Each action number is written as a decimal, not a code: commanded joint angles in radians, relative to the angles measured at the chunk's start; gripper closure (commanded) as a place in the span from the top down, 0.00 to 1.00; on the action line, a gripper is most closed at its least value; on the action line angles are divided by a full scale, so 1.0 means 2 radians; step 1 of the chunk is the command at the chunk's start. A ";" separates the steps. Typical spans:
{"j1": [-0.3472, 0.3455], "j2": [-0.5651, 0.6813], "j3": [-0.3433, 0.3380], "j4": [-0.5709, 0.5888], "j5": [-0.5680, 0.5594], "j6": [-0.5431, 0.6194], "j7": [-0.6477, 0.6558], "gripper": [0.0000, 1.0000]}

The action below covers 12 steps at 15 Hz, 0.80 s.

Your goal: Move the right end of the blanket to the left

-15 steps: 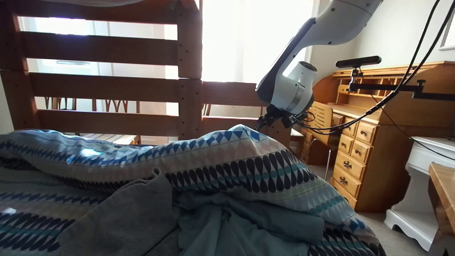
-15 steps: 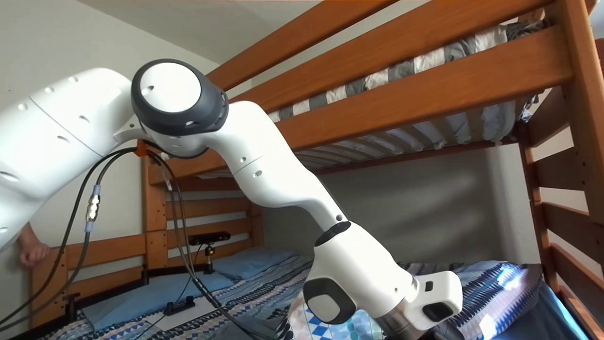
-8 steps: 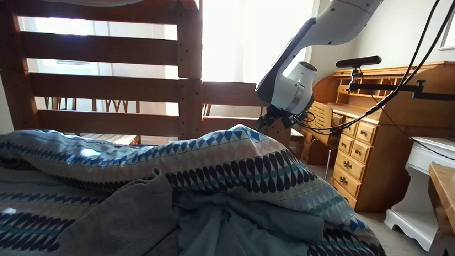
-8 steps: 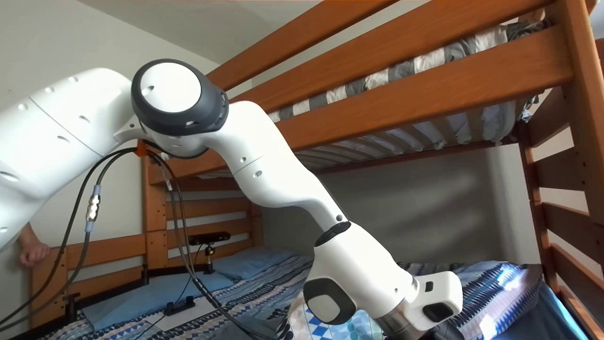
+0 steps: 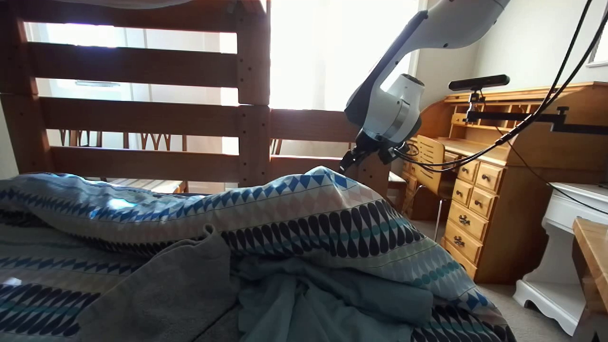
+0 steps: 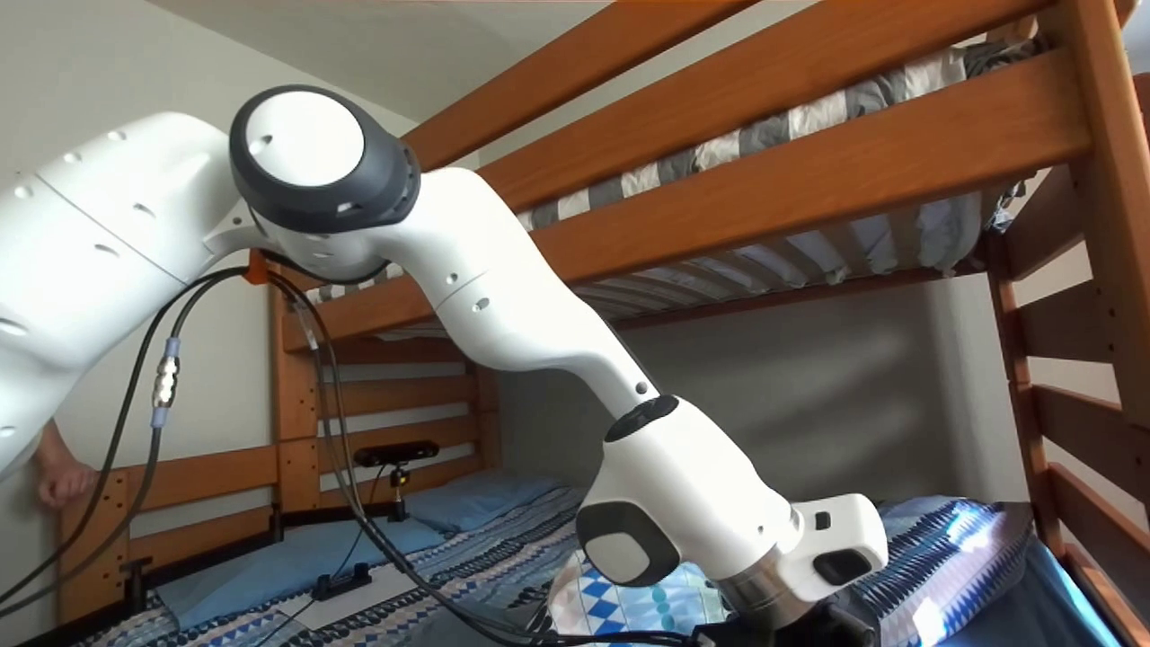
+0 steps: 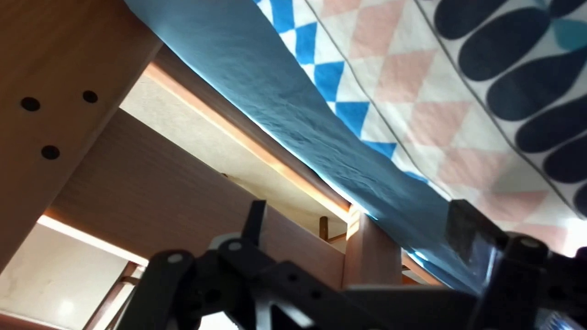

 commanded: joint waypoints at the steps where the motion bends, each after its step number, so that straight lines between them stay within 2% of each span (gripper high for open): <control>1: -0.016 -0.042 0.003 -0.047 -0.121 -0.067 0.081 1.00; 2: -0.022 -0.044 0.012 -0.034 -0.076 -0.095 0.023 1.00; 7: -0.017 -0.035 -0.015 -0.026 -0.112 -0.216 0.009 1.00; 10: -0.034 -0.027 -0.003 -0.009 -0.111 -0.236 -0.030 1.00; 12: -0.056 -0.022 0.020 0.003 -0.096 -0.238 -0.074 1.00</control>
